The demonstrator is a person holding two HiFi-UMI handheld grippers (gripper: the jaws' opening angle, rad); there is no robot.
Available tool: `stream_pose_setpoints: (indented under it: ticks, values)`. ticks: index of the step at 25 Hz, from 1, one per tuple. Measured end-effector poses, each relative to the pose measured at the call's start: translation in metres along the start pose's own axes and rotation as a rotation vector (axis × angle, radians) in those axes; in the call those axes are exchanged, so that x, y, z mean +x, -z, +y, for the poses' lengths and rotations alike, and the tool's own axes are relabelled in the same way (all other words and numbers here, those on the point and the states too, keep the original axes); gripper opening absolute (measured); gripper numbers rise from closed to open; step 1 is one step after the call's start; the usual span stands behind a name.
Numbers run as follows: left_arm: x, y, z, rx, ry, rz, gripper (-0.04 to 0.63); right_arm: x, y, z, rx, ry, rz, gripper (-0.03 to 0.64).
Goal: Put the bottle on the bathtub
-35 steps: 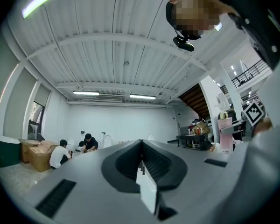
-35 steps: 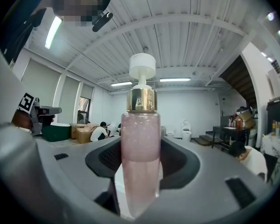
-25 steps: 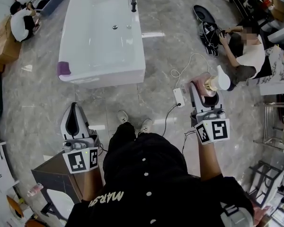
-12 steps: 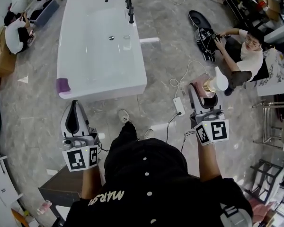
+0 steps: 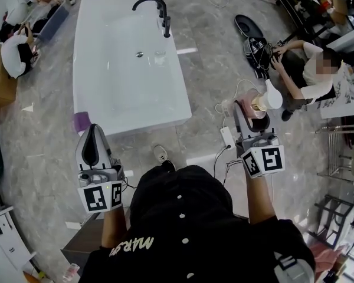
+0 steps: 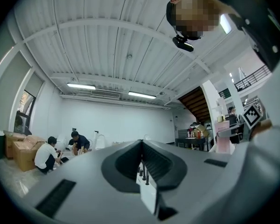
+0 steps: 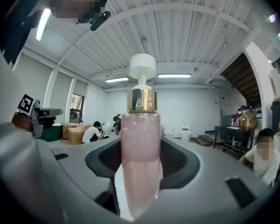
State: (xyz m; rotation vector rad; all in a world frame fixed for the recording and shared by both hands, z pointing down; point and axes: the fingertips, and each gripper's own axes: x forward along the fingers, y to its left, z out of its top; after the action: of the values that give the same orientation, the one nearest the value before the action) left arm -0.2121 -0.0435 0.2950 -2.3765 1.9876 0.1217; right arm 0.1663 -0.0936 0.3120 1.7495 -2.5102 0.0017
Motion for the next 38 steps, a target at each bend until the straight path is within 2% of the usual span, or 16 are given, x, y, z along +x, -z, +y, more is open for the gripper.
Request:
stream_pose_setpoints:
  ticks: [8,16,26,31,38]
  values:
    - [0.030,0.014,0.026,-0.002,0.028,0.041,0.011,0.051,0.003,0.011,-0.001,-0.015,0.019,0.222]
    - [0.067,0.036,0.031,-0.008,-0.006,0.100,0.011,0.124,0.042,0.005,0.020,-0.075,0.066,0.222]
    - [0.100,0.059,0.037,0.009,-0.066,0.182,0.011,0.225,0.126,0.017,0.014,-0.195,0.114,0.222]
    - [0.112,0.091,0.035,-0.039,-0.077,0.240,0.011,0.268,0.187,0.017,0.027,-0.200,0.155,0.222]
    - [0.109,0.139,0.032,-0.050,-0.102,0.349,0.011,0.303,0.271,0.021,0.039,-0.204,0.219,0.222]
